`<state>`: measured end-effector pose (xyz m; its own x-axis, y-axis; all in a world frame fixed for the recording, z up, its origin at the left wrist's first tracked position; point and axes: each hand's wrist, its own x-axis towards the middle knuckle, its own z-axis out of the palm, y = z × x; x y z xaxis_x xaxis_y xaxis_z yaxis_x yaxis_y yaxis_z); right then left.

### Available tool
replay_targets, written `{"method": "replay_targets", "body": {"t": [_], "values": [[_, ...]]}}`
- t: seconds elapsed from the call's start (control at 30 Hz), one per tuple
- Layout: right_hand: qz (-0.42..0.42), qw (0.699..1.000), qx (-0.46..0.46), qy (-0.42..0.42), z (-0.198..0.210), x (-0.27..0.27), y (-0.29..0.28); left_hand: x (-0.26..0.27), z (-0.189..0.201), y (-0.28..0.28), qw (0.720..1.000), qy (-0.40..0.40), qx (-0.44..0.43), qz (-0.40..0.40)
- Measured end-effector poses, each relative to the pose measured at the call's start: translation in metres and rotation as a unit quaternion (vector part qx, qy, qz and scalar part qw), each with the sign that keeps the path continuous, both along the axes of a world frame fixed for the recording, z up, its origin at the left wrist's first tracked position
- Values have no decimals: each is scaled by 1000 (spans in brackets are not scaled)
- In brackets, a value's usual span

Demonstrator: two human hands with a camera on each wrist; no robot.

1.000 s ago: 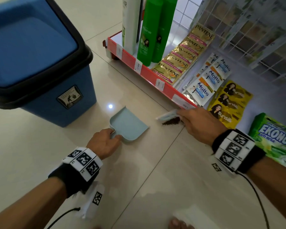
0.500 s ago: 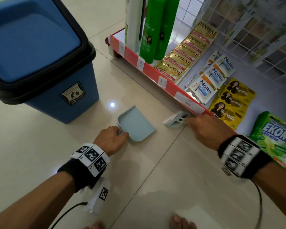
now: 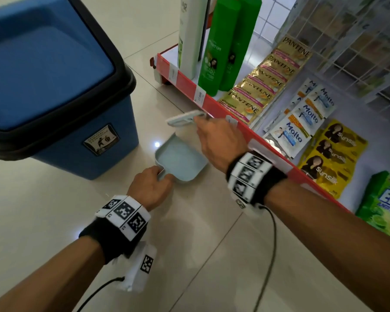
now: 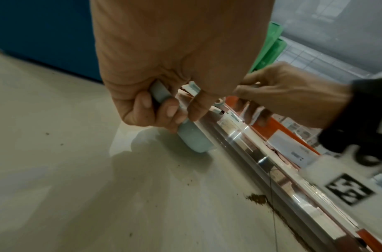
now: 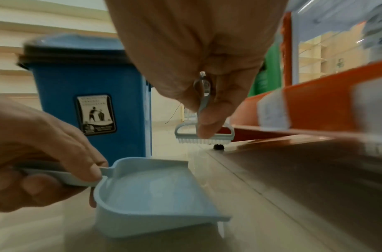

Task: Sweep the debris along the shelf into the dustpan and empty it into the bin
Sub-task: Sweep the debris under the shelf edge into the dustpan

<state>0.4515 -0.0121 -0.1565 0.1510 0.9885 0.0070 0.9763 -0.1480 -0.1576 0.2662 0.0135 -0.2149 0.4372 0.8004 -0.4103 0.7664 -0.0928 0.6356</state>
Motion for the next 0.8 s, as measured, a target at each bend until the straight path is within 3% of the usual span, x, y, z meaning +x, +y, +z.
{"method": "replay_targets", "body": {"t": [0.23,0.43,0.57,0.8], "values": [[-52,998,-3,-18,-37,-23,98,3,-8,23,997,-25,-15,65],[-102,995,-1,-18,-56,-19,134,-6,-17,22,996,-39,-45,59],[-106,994,-38,-17,-58,-10,129,-11,-17,20,997,-42,-54,39],[-109,989,-102,-21,-23,0,47,-16,-17,16,996,-64,-50,48]]}}
